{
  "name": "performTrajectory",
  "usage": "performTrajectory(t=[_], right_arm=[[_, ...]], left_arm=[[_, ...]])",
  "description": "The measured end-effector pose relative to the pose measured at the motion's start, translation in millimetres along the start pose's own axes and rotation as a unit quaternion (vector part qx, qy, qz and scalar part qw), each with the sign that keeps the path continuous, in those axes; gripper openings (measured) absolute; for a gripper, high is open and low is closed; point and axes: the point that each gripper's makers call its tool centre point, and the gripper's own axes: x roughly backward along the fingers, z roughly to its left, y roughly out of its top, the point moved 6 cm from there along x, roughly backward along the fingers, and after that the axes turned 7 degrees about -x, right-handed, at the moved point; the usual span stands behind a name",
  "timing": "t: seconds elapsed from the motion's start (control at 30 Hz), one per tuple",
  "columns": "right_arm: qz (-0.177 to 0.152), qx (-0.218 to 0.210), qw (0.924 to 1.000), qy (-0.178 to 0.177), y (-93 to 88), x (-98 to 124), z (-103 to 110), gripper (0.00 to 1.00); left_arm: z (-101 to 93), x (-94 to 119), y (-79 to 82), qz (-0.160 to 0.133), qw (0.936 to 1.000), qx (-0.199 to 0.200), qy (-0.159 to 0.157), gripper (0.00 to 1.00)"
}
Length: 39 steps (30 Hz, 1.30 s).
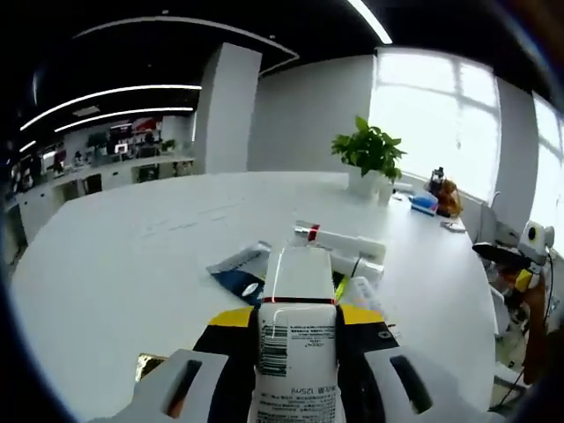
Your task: Arrange the skincare products in the storage area until every visible bottle or jar stands upright without overlapping.
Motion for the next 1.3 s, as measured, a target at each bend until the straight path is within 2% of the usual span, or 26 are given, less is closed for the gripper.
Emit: performTrajectory(t=[0.1, 0.17, 0.3, 0.43, 0.6, 0.83, 0.93, 1.07, 1.23, 1.3], right_arm=[[-0.001, -0.003, 1.0000, 0.007, 0.1, -3, 4, 0.86], [-0.005, -0.007, 0.9999, 0.014, 0.7, -5, 7, 0.85], [-0.006, -0.006, 0.9997, 0.024, 2.2, -9, 13, 0.85], [-0.008, -0.006, 0.9995, 0.031, 4.0, -11, 16, 0.85], [-0.011, -0.010, 0.9988, 0.046, 4.1, -15, 25, 0.84], [-0.025, -0.037, 0.9935, 0.105, 3.2, -30, 52, 0.83], [-0.041, -0.050, 0.9889, 0.134, 4.8, -36, 64, 0.78], [-0.043, -0.074, 0.9809, 0.175, 3.1, -44, 85, 0.75], [-0.029, -0.114, 0.9664, 0.228, -6.4, -56, 113, 0.73], [-0.019, -0.133, 0.9566, 0.259, -10.1, -61, 124, 0.72]], left_arm=[[-7.1, 10, 9.4, -0.032, 0.9992, 0.017, -0.019, 0.34], [-11.5, 19, 19.5, -0.068, 0.9965, 0.034, -0.036, 0.34], [-14.5, 27, 26.9, -0.092, 0.9935, 0.045, -0.049, 0.34], [-18.1, 36, 36.6, -0.120, 0.9909, 0.039, -0.046, 0.34], [-21.8, 50, 49.9, -0.169, 0.9837, 0.046, -0.043, 0.34], [-23.9, 70, 66.8, -0.219, 0.9748, 0.035, -0.021, 0.34], [-24.5, 78, 72.5, -0.234, 0.9719, 0.027, -0.013, 0.34], [-24.7, 87, 75.9, -0.251, 0.9677, 0.024, -0.003, 0.34], [-25.5, 98, 83.9, -0.276, 0.9607, 0.026, -0.003, 0.34], [-27.9, 103, 88.0, -0.287, 0.9575, 0.025, -0.005, 0.34]])
